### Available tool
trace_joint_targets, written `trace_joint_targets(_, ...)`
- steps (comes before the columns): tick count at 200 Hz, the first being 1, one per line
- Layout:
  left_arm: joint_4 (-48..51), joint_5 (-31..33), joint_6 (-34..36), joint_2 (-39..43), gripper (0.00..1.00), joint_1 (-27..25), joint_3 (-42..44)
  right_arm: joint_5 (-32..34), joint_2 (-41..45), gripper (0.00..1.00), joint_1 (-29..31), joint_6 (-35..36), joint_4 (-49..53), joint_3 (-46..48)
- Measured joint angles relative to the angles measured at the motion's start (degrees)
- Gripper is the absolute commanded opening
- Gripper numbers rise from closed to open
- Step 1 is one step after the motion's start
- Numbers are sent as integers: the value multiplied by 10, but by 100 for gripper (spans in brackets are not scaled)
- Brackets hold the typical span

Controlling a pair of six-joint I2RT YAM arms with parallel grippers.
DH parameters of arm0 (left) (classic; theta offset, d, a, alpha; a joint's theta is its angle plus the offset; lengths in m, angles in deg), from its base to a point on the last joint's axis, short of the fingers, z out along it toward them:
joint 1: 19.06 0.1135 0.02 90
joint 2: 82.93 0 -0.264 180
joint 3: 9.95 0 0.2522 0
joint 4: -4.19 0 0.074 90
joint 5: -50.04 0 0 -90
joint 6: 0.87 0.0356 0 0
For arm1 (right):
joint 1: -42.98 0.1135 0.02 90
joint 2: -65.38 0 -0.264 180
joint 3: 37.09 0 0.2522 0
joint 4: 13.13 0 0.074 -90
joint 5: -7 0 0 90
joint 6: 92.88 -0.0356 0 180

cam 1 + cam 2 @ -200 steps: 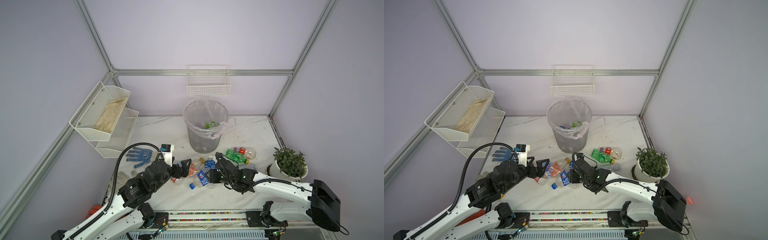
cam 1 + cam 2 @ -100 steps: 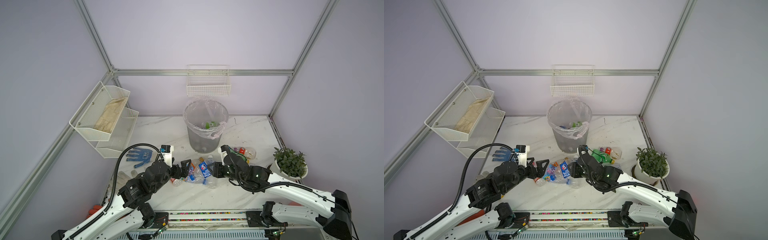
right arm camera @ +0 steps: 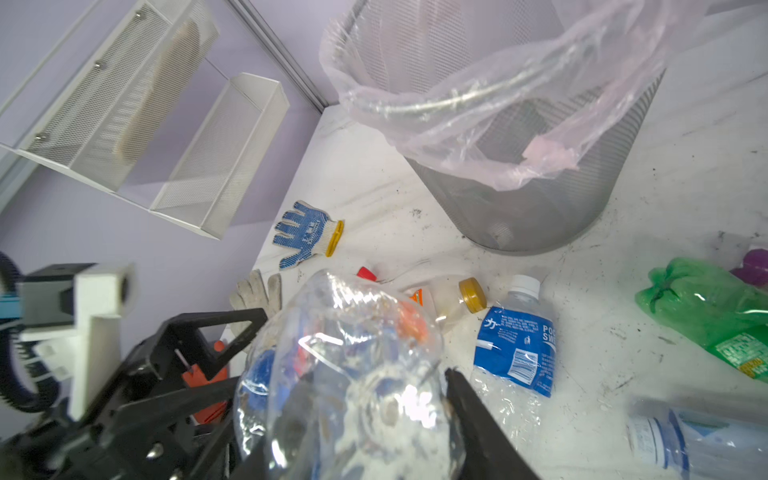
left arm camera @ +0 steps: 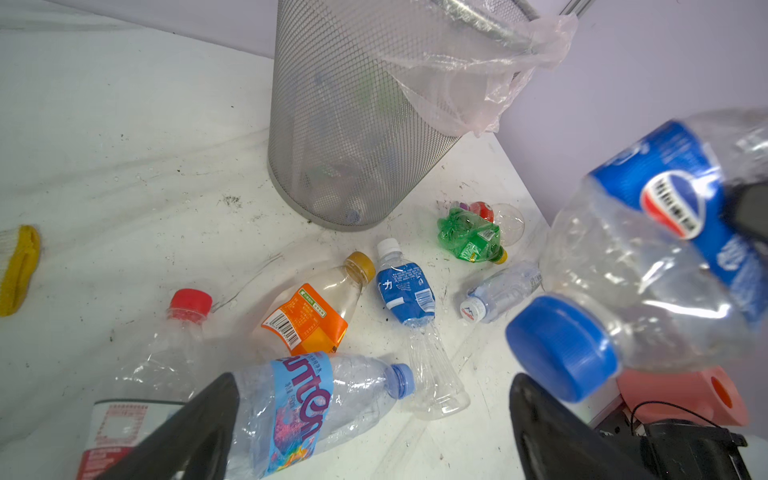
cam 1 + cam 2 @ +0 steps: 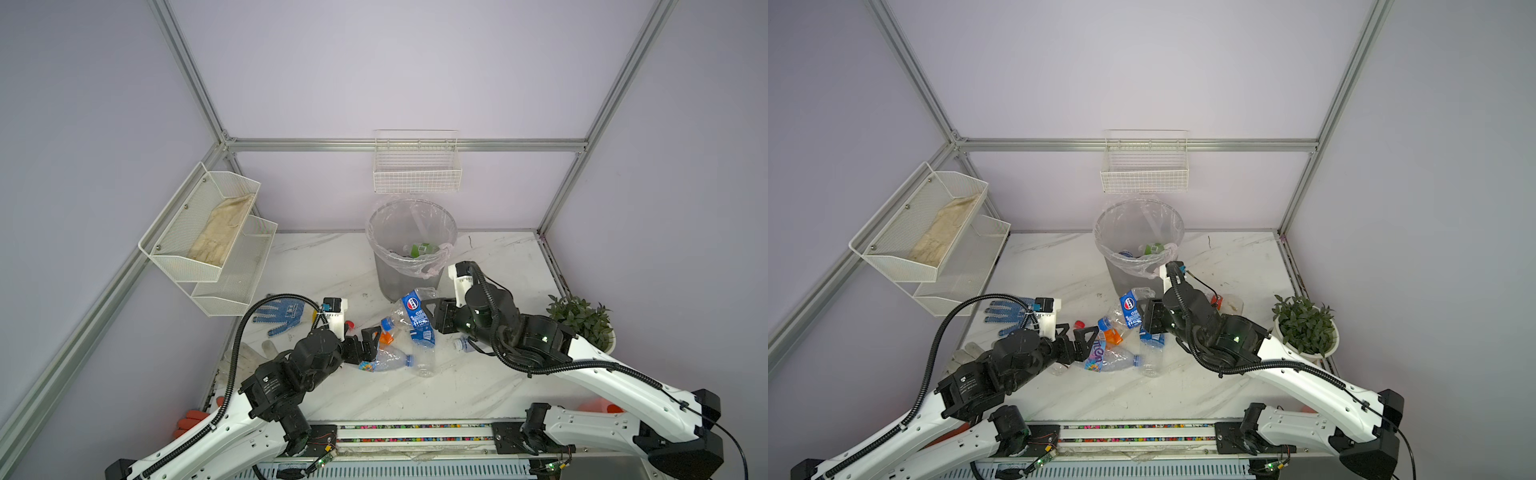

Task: Throw the plastic bottles in the bin
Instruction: 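Lift the crumpled bottle with the right gripper and carry it over the bin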

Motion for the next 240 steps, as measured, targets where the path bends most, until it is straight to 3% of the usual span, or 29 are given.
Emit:
trace_joint_targets(108,5,0,-19,7,100,-11,37,89,-50,35,0,103,49,-232)
trace_joint_targets(240,5,0,-27,5,100,-11,38,184,-101,37,0,145,64,-334)
